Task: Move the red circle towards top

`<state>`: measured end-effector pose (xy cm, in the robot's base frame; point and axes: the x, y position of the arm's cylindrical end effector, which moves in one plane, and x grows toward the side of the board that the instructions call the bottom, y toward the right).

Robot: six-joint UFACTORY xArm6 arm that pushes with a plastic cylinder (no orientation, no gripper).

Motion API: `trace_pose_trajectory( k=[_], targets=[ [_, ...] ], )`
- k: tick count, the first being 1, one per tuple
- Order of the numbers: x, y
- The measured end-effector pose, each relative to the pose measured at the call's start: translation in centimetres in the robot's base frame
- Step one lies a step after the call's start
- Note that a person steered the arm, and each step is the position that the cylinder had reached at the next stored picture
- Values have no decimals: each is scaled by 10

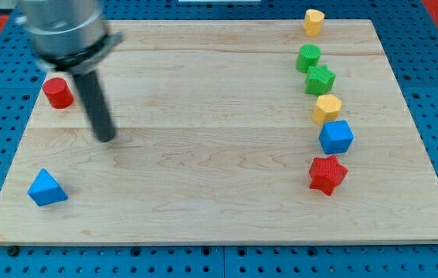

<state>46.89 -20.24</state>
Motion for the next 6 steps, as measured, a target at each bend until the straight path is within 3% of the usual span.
trace_pose_trajectory(
  k=[1, 2, 4, 6],
  targets=[
    [-20, -68],
    [-50, -99],
    [-60, -59],
    [-117, -62]
  ],
)
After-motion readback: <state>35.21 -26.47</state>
